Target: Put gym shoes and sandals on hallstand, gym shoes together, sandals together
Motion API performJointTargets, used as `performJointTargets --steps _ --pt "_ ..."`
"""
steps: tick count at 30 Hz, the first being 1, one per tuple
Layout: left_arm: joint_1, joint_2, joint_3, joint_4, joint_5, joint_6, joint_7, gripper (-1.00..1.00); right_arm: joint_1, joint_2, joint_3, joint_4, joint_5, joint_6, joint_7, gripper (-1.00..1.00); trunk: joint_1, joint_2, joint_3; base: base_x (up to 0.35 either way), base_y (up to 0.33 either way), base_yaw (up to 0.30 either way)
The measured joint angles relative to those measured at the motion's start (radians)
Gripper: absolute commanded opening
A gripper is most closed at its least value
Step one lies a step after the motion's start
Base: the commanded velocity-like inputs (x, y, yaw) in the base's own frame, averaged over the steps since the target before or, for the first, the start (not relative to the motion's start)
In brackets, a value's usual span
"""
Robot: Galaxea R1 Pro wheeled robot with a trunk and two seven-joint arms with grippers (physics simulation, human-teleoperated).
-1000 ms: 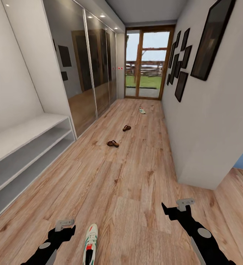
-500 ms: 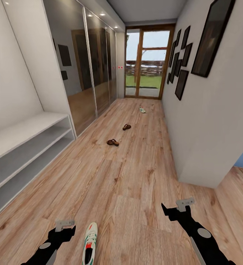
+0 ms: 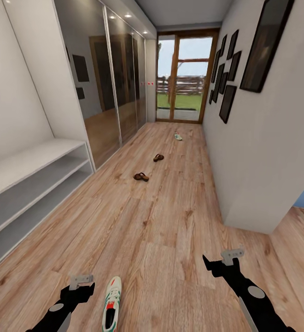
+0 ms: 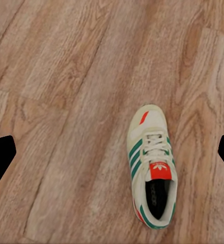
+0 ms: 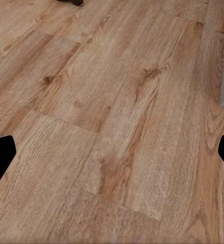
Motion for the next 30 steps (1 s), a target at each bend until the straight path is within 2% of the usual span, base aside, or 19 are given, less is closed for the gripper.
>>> performJointTargets --steps 20,24,29,30 --pt "-0.002 -0.001 0.000 0.000 0.000 0.003 0.000 1.00 0.000 -0.001 -0.002 -0.008 -0.001 0.010 -0.002 1.00 0.077 -0.140 -0.067 0.000 0.000 0.000" --pt "-0.002 -0.001 0.000 -0.001 0.000 0.003 -0.001 1.00 0.000 0.000 -0.003 -0.026 -0.002 0.050 -0.003 1.00 0.092 -0.168 -0.085 0.000 0.000 0.000" --pt "-0.002 -0.001 0.000 -0.001 0.000 0.003 -0.001 1.00 -0.001 0.001 -0.003 -0.108 -0.004 0.147 -0.003 1.00 0.111 -0.203 -0.109 0.000 0.000 0.000" --pt "-0.002 0.000 0.000 0.000 0.000 0.003 0.000 1.00 -0.005 0.001 -0.003 -0.163 -0.004 0.198 -0.003 1.00 0.115 -0.210 -0.113 0.000 0.000 0.000"
